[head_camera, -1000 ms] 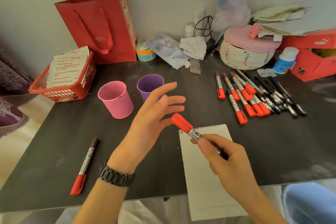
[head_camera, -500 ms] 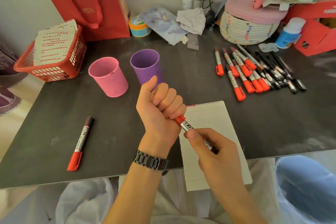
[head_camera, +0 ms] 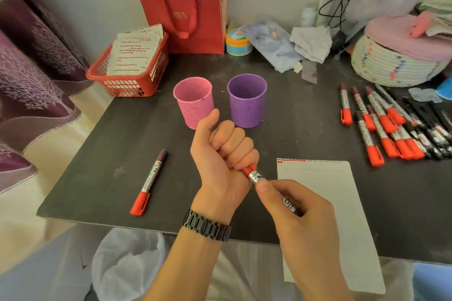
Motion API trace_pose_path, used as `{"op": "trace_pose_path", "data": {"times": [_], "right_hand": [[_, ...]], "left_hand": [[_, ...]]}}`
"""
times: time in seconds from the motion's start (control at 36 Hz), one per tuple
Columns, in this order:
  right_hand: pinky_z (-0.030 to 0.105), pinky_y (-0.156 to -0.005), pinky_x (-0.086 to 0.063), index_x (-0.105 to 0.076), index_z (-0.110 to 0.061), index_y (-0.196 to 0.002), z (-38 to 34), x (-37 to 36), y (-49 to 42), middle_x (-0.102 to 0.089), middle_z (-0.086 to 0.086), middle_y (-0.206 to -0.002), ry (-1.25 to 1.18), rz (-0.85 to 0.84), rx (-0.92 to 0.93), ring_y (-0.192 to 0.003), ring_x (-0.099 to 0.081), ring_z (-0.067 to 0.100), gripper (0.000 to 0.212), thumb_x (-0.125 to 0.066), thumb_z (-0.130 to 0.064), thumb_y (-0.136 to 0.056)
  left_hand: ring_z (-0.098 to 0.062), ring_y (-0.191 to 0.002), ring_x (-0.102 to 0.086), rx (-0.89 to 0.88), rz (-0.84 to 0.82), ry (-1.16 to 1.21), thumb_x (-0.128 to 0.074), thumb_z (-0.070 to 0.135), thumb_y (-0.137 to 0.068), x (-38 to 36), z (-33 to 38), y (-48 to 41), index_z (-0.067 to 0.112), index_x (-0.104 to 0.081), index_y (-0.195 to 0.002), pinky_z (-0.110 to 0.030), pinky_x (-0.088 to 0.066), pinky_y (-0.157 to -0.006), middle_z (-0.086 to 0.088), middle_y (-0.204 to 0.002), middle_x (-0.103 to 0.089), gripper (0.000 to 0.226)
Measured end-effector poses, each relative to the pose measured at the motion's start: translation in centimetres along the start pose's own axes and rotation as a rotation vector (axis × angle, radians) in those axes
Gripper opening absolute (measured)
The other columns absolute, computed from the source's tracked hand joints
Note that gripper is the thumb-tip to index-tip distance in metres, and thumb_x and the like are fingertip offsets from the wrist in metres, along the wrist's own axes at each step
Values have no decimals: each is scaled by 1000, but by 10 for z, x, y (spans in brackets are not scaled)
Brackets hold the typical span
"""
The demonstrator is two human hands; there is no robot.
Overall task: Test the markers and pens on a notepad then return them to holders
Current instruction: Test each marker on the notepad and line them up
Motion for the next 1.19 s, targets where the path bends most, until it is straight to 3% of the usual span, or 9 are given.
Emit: {"op": "trace_pose_path", "data": {"times": [0.22,0.42,0.58,0.72,0.83,0.92,1.03,1.11,1.19], "right_hand": [[8,-54,-45,-73,-46,-79,-3,-35,-20,-65,-15,-60,106,-271,43,-64,-63,2,34,-56,-71,-65],[7,-63,-45,-73,-39,-94,-32,-48,-52,-69,-21,-73,352,-530,192,-76,-65,-2,34,-52,-61,-79],[11,-65,-43,-71,-40,-98,-35,-68,-72,-73,-13,-78,464,-677,189,-78,-65,2,12,-72,-35,-87],[18,-53,-51,-67,-24,-90,-15,-88,-85,-76,4,-81,170,-643,-14,-56,-60,10,14,-76,-15,-85],[24,-60,-56,-73,-22,-99,13,-113,-87,-72,5,-86,35,-637,-141,-66,-67,17,19,-71,-7,-88],[24,-64,-58,-72,-29,-109,25,-133,-89,-71,1,-82,76,-678,-158,-68,-68,14,27,-69,-8,-92],[30,-65,-60,-60,-32,-118,30,-154,-93,-75,-3,-82,218,-699,-79,-65,-69,12,35,-75,-18,-89],[47,-80,-60,-52,-39,-107,31,-169,-93,-77,-3,-81,322,-705,-9,-69,-73,14,32,-76,-29,-87],[48,-84,-60,-55,-41,-104,33,-181,-92,-76,-8,-82,372,-709,19,-73,-74,13,29,-77,-34,-86]], "left_hand": [[-7,-40,-21,-66,-10,-207,-57,33,-89,27,47,9,20,-35,-52,-22,-20,-42,7,-47,-25,45],[-14,-80,-61,-234,106,-1015,-52,25,-93,61,94,39,18,-72,-87,-29,-52,-73,-4,-86,-67,22],[-10,-76,-61,-248,202,-1384,-56,32,-99,90,106,76,38,-69,-107,-26,-51,-74,8,-91,-71,16],[-7,-65,-54,-351,306,-1469,-68,30,-93,106,117,108,43,-63,-107,-12,-40,-61,16,-94,-71,20],[-7,-66,-56,-421,385,-1657,-71,34,-88,117,122,127,44,-61,-100,-11,-39,-60,21,-83,-66,18],[-4,-84,-61,-531,470,-1784,-61,43,-87,124,136,140,40,-64,-97,-19,-47,-72,22,-94,-63,10],[-5,-115,-54,-705,688,-1923,-62,29,-93,140,176,141,32,-70,-106,-22,-42,-98,17,-120,-64,14],[-19,-135,-44,-604,742,-2082,-61,29,-95,157,201,118,25,-67,-121,-33,-34,-112,1,-140,-55,27],[-23,-148,-25,-394,742,-2200,-49,46,-98,172,217,90,31,-48,-143,-46,-20,-121,-2,-157,-36,48]]}}
Point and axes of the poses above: each hand's wrist, its own y-axis away from the middle knuckle, its own x-axis out of the back of the hand, z = x × y, the point moved 7 cm from there along -y, towards the middle knuckle
